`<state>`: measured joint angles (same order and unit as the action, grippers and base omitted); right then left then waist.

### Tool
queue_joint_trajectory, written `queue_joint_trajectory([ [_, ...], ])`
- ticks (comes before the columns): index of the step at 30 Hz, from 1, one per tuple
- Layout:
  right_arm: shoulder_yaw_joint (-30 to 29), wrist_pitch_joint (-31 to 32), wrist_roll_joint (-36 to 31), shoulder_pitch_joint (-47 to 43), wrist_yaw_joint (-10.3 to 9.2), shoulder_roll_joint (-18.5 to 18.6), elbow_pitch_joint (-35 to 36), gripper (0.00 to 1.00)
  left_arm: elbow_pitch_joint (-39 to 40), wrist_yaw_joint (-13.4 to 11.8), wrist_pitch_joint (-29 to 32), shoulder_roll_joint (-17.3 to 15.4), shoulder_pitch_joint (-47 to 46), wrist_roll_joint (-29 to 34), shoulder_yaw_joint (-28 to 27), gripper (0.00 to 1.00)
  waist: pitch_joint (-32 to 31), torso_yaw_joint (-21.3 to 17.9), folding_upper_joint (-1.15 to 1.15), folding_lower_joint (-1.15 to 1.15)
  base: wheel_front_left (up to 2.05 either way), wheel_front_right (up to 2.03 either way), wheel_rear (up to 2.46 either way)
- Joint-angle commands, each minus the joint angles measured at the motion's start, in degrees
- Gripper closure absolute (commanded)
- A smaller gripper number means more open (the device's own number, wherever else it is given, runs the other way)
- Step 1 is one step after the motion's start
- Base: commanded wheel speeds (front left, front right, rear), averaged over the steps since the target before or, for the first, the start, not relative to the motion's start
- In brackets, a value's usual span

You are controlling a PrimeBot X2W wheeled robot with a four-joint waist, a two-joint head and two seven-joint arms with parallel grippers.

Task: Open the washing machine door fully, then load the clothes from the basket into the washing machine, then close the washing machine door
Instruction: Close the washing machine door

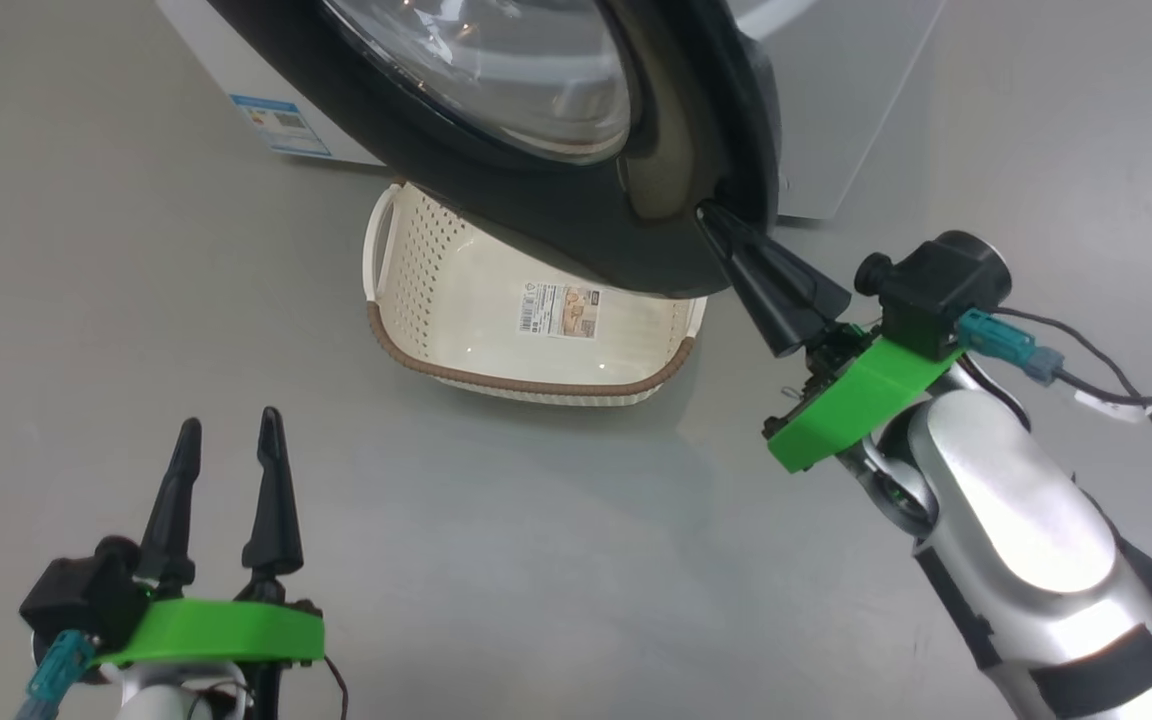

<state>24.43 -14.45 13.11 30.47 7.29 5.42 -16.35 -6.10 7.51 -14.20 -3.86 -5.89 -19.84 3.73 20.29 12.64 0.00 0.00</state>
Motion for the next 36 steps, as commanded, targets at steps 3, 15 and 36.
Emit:
queue_joint_trajectory([
  [3, -1.44, -0.54, -0.84, 3.65, 0.20, -1.19, 0.89, 1.00, 1.39, -0.02, -0.80, -1.05, -1.47, -0.22, -1.63, 0.00, 0.57, 0.24, 0.00, 0.00, 0.00, 0.00, 0.00],
  [15, -6.30, -0.54, -2.55, 10.34, 0.20, -1.84, -3.06, 1.00, 2.71, -0.02, -0.80, -0.85, -3.83, 0.53, -0.71, 0.00, 3.66, 1.09, 0.00, 0.00, 0.00, 0.00, 0.00],
  [36, -12.15, -0.54, -4.12, 22.86, 0.20, 0.62, -8.97, 1.00, 6.68, -0.02, -0.80, -0.99, -8.60, 7.50, -0.16, 0.00, 10.29, 1.87, 0.00, 0.00, 0.00, 0.00, 0.00],
])
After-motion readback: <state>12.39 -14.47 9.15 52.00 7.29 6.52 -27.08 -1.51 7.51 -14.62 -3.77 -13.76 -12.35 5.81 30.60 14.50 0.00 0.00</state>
